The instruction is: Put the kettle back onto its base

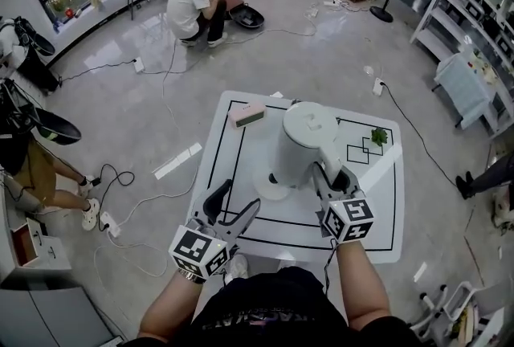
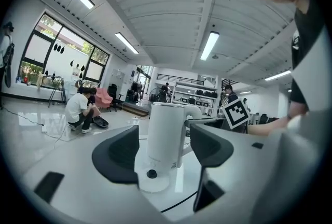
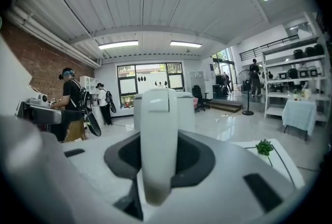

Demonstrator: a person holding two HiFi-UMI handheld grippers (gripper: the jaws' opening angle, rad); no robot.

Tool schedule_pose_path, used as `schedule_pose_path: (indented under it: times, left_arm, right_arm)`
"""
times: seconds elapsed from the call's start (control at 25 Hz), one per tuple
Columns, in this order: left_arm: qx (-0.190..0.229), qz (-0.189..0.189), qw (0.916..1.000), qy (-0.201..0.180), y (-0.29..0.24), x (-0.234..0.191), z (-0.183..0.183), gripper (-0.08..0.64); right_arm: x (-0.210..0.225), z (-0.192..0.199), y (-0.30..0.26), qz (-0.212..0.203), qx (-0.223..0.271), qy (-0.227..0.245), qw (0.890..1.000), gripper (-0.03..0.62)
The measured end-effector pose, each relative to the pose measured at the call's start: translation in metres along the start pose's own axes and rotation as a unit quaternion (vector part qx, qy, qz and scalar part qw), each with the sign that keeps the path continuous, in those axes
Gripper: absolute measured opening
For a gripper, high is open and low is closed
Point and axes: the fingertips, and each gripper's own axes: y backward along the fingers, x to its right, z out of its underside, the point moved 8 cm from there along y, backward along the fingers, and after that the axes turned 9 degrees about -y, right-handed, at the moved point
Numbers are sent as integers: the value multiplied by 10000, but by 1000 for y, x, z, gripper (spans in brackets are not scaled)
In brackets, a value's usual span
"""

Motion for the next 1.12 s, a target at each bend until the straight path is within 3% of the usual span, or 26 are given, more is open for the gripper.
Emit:
schedule_pose_path:
  times: [0.48,1.12]
  left_arm:
    - [9,-15,10000,63,40,-16,9,307]
    - [-127,-19,9998,177,63,-28,21,305]
  right_arm:
    - [-42,17,-19,-97,-108,12,9999,110]
    - [-60,31,-38,-35,12,158,9999,110]
